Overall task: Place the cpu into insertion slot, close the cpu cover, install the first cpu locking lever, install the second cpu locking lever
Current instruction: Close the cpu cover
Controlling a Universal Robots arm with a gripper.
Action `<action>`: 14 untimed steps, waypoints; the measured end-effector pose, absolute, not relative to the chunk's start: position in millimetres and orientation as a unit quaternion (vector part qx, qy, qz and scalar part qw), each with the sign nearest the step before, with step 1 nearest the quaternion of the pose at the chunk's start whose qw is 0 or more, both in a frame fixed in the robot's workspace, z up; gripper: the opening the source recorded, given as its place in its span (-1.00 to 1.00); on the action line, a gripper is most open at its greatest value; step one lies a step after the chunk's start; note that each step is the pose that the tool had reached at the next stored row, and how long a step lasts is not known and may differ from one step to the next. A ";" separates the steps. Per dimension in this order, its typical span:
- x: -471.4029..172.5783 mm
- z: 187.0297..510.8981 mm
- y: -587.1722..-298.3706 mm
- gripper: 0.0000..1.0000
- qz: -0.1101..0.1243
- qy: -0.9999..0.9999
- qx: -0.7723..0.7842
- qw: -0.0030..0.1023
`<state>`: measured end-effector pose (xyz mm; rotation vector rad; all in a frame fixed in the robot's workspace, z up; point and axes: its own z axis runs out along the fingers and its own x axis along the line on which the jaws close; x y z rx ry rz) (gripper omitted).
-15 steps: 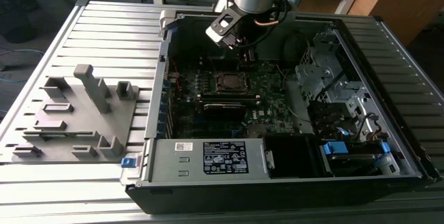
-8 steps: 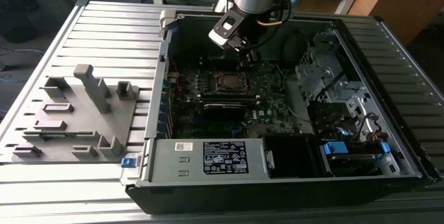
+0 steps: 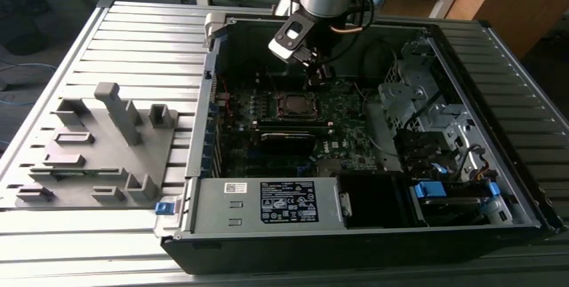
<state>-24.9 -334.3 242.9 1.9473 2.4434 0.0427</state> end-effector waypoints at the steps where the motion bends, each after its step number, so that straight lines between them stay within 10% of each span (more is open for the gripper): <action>1: -24.9 242.9 -334.3 -0.80 0.014 0.782 0.623 0.008; 14: -24.9 242.9 -334.3 -0.80 0.014 0.790 0.613 0.008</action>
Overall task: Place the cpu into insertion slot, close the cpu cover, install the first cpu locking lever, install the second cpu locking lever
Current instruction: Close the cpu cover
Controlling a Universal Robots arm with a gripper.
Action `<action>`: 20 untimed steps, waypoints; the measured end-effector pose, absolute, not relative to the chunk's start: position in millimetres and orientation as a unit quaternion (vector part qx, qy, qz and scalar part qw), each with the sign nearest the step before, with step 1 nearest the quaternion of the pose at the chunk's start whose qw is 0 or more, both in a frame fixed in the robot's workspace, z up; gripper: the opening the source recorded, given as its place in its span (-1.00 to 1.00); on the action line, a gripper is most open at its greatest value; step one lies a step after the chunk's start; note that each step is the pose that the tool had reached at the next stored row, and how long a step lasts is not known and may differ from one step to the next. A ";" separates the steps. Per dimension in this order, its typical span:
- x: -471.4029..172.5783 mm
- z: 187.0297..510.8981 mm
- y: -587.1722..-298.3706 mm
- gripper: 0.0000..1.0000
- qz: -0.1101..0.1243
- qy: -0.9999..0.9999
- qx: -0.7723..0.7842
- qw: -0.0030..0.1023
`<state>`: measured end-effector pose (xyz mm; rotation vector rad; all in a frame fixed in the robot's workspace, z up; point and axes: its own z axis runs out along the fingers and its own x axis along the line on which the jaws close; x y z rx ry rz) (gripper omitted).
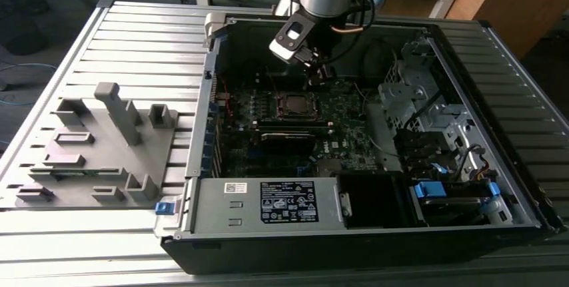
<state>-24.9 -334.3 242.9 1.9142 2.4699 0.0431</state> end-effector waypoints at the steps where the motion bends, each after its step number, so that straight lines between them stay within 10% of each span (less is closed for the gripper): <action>1: -24.9 242.9 -334.3 -0.80 0.014 0.791 0.612 0.008; 20: -24.9 242.9 -334.3 -0.80 0.014 0.800 0.600 0.008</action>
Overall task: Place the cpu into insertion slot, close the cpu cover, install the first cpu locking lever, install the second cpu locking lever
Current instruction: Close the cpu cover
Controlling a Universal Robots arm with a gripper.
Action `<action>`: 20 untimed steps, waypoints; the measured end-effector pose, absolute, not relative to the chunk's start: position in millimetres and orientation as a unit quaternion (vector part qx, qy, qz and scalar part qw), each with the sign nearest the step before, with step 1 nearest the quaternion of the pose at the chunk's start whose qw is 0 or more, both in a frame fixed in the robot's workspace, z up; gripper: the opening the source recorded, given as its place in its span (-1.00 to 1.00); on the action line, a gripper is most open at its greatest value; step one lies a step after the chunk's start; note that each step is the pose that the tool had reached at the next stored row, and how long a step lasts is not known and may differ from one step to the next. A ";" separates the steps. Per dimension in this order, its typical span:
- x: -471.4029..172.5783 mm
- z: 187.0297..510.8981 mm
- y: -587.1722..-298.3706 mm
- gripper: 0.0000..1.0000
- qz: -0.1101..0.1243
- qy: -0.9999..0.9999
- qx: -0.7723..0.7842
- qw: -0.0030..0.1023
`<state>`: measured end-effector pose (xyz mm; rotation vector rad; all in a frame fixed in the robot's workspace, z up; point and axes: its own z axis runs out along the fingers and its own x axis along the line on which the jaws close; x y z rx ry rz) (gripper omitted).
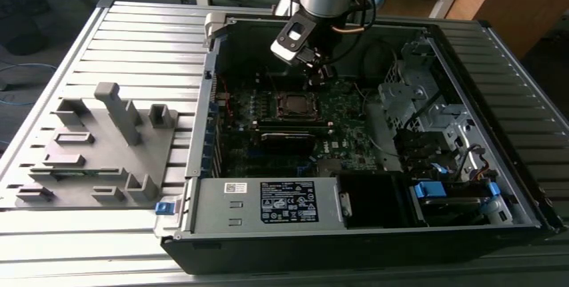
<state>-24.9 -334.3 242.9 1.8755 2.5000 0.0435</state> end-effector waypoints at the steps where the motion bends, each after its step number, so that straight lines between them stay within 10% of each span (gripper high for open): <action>1: -24.9 242.9 -334.3 -0.80 0.014 0.800 0.600 0.008; 20: -24.9 242.9 -334.3 -0.80 0.014 0.805 0.593 0.008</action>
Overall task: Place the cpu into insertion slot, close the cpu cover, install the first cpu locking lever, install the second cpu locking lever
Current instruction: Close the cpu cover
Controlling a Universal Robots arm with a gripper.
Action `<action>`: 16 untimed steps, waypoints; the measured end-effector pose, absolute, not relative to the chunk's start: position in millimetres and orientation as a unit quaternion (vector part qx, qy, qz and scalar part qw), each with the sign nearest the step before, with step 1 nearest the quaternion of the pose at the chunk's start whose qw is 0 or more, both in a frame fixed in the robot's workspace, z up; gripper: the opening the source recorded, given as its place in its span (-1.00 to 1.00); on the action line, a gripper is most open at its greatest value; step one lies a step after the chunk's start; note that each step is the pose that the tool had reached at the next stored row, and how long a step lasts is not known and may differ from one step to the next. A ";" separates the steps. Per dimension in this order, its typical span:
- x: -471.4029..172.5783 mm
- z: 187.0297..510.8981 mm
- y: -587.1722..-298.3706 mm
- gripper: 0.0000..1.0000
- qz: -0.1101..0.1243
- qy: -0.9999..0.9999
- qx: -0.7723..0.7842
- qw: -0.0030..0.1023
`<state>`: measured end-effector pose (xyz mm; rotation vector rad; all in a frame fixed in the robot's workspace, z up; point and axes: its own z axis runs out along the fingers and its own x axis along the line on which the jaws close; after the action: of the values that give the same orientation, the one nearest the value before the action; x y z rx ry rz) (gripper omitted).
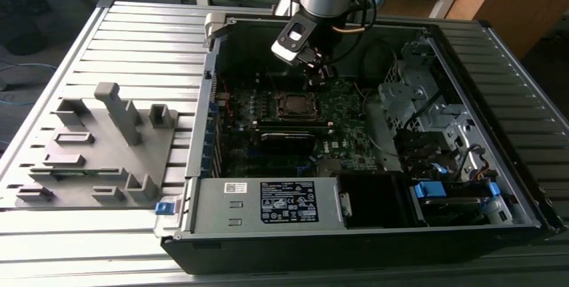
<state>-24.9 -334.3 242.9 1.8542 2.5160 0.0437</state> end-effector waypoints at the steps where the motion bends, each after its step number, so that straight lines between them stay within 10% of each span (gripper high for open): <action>1: -24.9 242.9 -334.3 -0.80 0.014 0.805 0.593 0.008; 16: -24.9 242.9 -334.3 -0.80 0.014 0.810 0.586 0.008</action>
<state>-24.9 -334.3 242.9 1.8315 2.5329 0.0437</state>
